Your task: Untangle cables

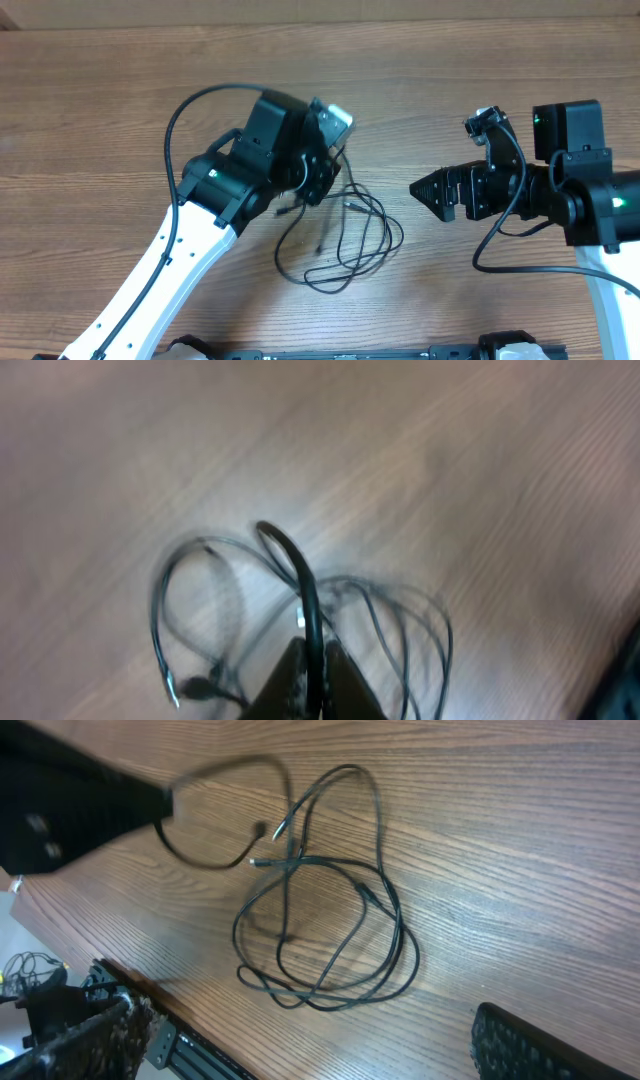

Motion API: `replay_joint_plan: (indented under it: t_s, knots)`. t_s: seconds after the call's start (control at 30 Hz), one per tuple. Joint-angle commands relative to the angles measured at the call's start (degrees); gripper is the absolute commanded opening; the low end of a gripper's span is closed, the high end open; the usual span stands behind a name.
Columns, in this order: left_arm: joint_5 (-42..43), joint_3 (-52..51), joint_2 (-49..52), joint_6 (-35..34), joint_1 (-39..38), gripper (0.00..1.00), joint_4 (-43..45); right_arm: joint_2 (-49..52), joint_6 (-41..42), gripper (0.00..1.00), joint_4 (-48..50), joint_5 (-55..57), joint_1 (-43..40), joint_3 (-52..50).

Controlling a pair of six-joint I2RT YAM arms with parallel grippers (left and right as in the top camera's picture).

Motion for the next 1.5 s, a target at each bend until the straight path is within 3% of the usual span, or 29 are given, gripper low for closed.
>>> replay_joint_plan:
  t_s: [0.0,0.07,0.3,0.37,0.43,0.47,0.53,0.67,0.77,0.83,0.93,1.13,1.47]
  knots:
    - [0.8,0.5,-0.3,-4.6,0.3,0.21,5.4,0.5,0.6,1.00,0.0,0.4,0.0,0.1]
    - [0.8,0.5,-0.3,-5.7,0.3,0.29,8.2,0.5,0.6,1.00,-0.5,0.4,0.0,0.1]
    - [-4.6,0.5,-0.3,-5.9,0.3,0.25,2.3,0.5,0.6,1.00,-0.5,0.6,0.0,0.1]
    - [-9.0,0.5,-0.3,-7.8,0.3,0.46,-0.9,0.6,0.6,1.00,-0.3,0.6,0.0,0.1]
    - [-13.0,0.5,-0.3,-10.1,0.4,0.83,-3.7,0.8,0.6,1.00,-0.1,0.6,0.0,0.1]
    - [-15.1,0.5,-0.3,-11.3,0.4,0.93,-5.3,0.9,0.6,1.00,0.0,0.6,0.0,0.1]
    - [-16.3,0.5,-0.3,-12.1,0.6,1.00,-7.1,1.4,0.6,1.00,0.1,0.6,0.0,0.1]
    - [-14.1,0.5,-0.3,-12.2,2.3,1.00,-8.7,3.5,0.7,1.00,0.2,0.6,0.0,0.1]
    - [-7.8,0.5,-0.3,-11.6,4.8,1.00,-9.1,5.8,2.1,1.00,0.3,0.5,0.0,0.1]
    - [-0.7,0.5,-0.3,-8.0,7.0,1.00,-10.4,7.8,2.1,1.00,0.2,0.3,0.0,0.1]
    - [3.5,0.5,-0.3,-4.9,9.8,1.00,-13.9,9.9,2.1,1.00,-0.2,-0.1,0.0,0.1]
    - [3.6,0.5,-0.3,-4.8,15.9,1.00,-19.7,13.9,2.1,1.00,-1.0,-2.5,0.1,0.1]
    - [3.3,0.5,-0.3,-5.0,18.6,1.00,-19.0,19.1,2.1,1.00,-1.0,-8.1,2.0,-1.0]
